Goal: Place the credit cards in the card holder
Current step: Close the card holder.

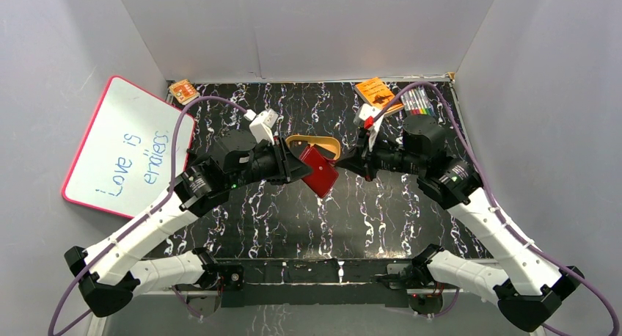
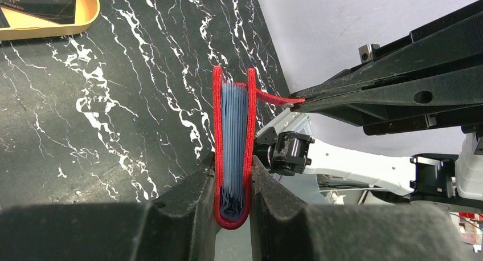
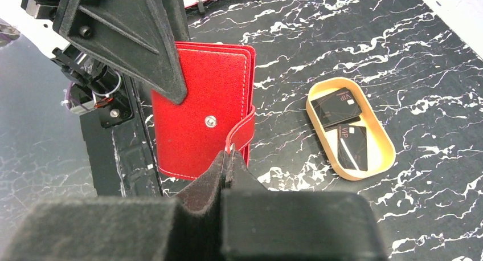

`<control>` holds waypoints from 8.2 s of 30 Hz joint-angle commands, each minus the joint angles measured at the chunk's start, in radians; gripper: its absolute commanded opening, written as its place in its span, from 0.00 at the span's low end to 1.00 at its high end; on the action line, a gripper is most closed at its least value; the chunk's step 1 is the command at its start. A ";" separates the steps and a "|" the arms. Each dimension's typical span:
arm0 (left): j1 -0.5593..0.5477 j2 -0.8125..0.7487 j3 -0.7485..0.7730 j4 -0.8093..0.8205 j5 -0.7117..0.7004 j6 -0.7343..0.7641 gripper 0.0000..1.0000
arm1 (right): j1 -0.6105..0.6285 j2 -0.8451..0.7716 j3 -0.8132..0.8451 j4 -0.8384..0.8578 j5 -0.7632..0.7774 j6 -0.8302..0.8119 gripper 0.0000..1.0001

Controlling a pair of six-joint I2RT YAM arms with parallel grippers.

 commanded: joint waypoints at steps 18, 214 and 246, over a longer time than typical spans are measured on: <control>0.005 -0.017 -0.023 0.028 -0.039 -0.042 0.00 | 0.010 0.036 -0.029 0.138 -0.054 0.125 0.00; 0.004 -0.497 -0.266 0.422 0.437 0.146 0.00 | 0.333 -0.107 -0.057 0.425 0.001 0.540 0.92; 0.005 -0.468 -0.217 0.403 0.364 0.162 0.35 | 0.333 -0.050 -0.145 0.567 -0.074 0.680 0.00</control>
